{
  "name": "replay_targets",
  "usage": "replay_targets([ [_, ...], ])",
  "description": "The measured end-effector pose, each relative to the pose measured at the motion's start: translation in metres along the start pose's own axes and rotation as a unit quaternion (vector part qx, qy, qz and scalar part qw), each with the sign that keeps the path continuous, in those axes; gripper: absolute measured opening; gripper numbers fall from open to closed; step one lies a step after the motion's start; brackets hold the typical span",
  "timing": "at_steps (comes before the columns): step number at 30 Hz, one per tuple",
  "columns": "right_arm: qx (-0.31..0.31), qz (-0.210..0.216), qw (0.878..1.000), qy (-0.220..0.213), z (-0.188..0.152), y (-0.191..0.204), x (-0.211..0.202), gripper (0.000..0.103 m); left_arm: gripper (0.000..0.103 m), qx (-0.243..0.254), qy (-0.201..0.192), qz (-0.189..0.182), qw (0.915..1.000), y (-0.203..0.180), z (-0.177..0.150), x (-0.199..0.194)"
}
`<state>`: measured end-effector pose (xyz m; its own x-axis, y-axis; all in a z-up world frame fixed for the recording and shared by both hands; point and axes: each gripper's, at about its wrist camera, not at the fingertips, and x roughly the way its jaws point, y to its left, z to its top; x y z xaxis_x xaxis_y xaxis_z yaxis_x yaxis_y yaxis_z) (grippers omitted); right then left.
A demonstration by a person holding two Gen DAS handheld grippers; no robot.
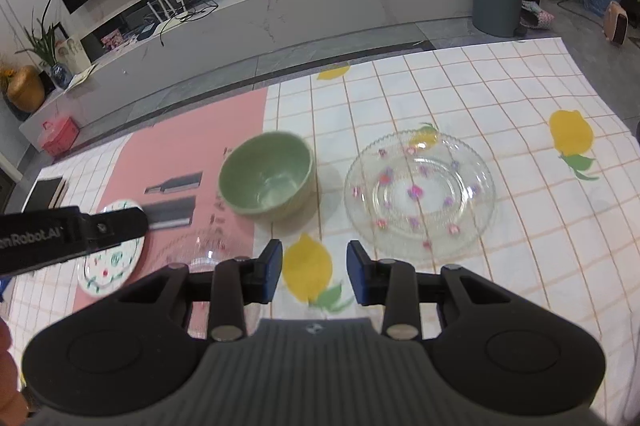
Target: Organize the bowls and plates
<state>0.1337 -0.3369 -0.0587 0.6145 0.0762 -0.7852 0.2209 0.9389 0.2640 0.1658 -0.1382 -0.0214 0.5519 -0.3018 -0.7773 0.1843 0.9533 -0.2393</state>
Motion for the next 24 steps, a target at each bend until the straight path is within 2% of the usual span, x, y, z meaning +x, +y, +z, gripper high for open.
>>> replay_targets([
  [5,0.027,0.015,1.000,0.007,0.020,-0.001,0.027,0.032,0.029,-0.013,0.010,-0.011,0.9998,0.004,0.017,0.032],
  [11,0.039,0.008,0.999,0.015,0.038,0.004,0.059,0.025,0.029,-0.029,0.034,-0.018,0.9988,0.006,0.027,0.074],
  [19,0.053,-0.005,0.998,0.042,0.048,0.006,0.094,0.019,0.029,-0.009,0.055,0.006,0.9984,0.000,0.031,0.107],
  [24,0.073,-0.006,0.996,0.059,0.045,0.004,0.108,0.014,0.029,-0.017,0.067,0.017,0.9975,0.003,0.033,0.121],
])
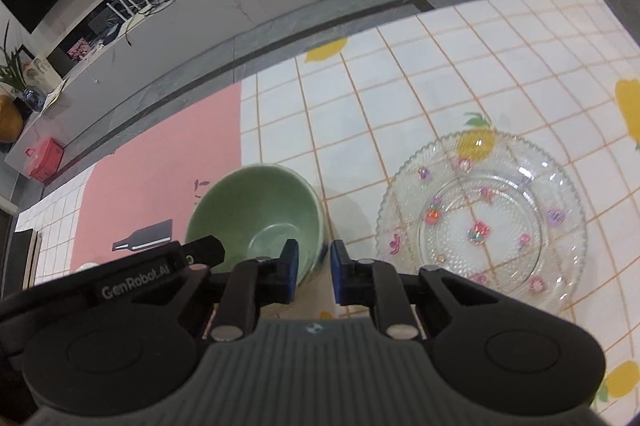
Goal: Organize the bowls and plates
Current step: 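Lift the pale green bowl and carry it toward the glass plates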
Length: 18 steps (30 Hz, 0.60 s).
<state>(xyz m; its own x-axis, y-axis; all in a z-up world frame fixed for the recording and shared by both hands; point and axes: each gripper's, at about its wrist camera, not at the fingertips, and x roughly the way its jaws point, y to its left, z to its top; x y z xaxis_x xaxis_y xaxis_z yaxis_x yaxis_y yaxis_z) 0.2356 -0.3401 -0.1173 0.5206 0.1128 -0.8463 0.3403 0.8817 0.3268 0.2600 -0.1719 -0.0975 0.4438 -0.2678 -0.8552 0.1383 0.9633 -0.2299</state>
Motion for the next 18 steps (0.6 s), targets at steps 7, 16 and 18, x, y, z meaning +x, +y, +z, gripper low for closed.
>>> replay_targets([
  [7,0.012,0.007,1.000,0.002,-0.001,-0.004,0.010,0.013,0.018,-0.009,0.018,-0.004,0.9998,0.003,0.000,0.014],
  [16,0.019,0.010,1.000,0.006,-0.004,-0.007,0.008,0.011,0.009,-0.009,0.021,0.000,0.9997,0.003,-0.004,0.015],
  [18,0.026,0.014,1.000,0.009,-0.006,-0.009,0.007,0.010,0.009,-0.002,0.019,0.003,0.9998,0.001,-0.005,0.010],
])
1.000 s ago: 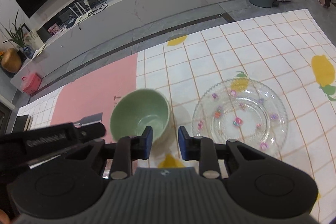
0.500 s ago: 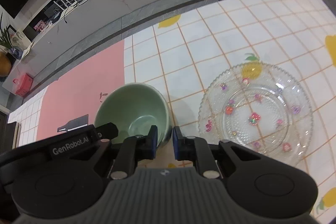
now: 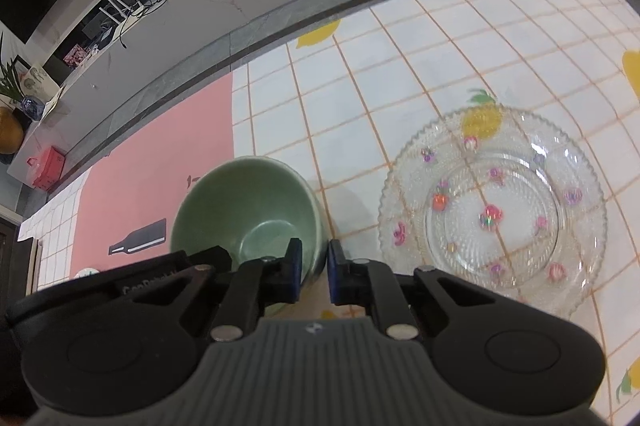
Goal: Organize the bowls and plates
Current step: 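Lift the pale green bowl and carry it toward the glass plates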
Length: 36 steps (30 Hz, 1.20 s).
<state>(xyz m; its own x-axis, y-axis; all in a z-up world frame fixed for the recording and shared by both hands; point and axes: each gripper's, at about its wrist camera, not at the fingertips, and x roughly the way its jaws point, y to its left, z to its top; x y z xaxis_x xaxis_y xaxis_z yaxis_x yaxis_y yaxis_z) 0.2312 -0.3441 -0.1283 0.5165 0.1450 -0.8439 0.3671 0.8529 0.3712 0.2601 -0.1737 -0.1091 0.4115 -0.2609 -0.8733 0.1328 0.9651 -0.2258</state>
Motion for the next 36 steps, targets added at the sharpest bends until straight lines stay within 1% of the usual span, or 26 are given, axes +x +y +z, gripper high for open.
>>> replay_targets([
  [5,-0.003,0.003,1.000,-0.013,-0.005,0.003,-0.018,0.010,0.009,0.002,-0.009,-0.002,1.0000,-0.002,-0.004,-0.017],
  [8,-0.003,0.009,1.000,-0.020,-0.009,0.003,-0.031,0.010,0.009,0.008,-0.024,-0.003,0.9997,-0.005,-0.010,-0.031],
  [13,-0.007,0.009,0.999,-0.037,-0.027,0.004,-0.060,0.010,0.009,0.007,-0.036,-0.008,0.9993,-0.008,-0.024,-0.056],
  [20,-0.006,0.025,0.998,-0.054,-0.068,0.004,-0.106,0.010,0.008,0.009,-0.054,-0.007,0.9985,-0.007,-0.056,-0.098],
  [25,-0.005,0.041,0.997,-0.058,-0.102,0.010,-0.136,0.010,0.008,0.010,-0.066,0.009,0.9977,-0.002,-0.082,-0.133],
  [29,-0.016,0.049,0.996,-0.068,-0.129,0.022,-0.162,0.010,0.007,0.003,-0.068,0.011,0.9976,0.012,-0.099,-0.160],
  [33,-0.028,0.069,0.995,-0.071,-0.153,0.035,-0.185,0.010,0.007,-0.006,-0.085,0.008,0.9964,0.030,-0.116,-0.192],
  [36,-0.042,0.087,0.993,-0.068,-0.168,0.048,-0.199,0.010,0.007,-0.012,-0.099,0.014,0.9950,0.044,-0.130,-0.215],
])
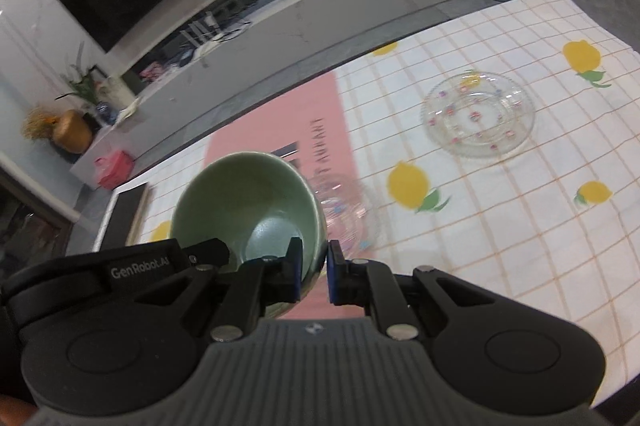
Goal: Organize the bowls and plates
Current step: 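Lift the pale green bowl and carry it toward the glass plates, then lower the pale green bowl into the stacked steel bowls and open grippers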
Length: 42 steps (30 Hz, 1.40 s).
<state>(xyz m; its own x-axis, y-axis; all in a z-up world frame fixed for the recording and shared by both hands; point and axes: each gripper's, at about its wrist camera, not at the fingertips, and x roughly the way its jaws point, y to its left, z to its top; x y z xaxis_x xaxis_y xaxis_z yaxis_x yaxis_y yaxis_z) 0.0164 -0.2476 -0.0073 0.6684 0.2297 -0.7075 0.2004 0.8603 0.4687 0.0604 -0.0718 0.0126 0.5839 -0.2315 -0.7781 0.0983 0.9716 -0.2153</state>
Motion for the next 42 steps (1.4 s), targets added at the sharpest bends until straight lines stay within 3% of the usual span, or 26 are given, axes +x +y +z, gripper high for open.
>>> replay_targets([
  [8,-0.049,0.039,0.998,0.023,-0.032,0.052,-0.017,0.010,0.008,-0.039,-0.019,0.028,0.9987,0.049,-0.019,-0.047],
  [14,-0.080,0.058,0.994,0.057,-0.056,0.083,-0.010,0.009,0.009,-0.076,-0.012,0.049,0.9958,0.089,-0.036,-0.065],
  [23,-0.106,0.055,0.987,0.105,-0.081,0.100,0.009,0.008,0.010,-0.110,0.020,0.052,0.9923,0.127,-0.061,-0.066],
  [42,-0.117,0.021,0.980,0.158,-0.094,0.096,0.046,0.007,0.010,-0.134,0.085,0.041,0.9864,0.150,-0.077,-0.030],
])
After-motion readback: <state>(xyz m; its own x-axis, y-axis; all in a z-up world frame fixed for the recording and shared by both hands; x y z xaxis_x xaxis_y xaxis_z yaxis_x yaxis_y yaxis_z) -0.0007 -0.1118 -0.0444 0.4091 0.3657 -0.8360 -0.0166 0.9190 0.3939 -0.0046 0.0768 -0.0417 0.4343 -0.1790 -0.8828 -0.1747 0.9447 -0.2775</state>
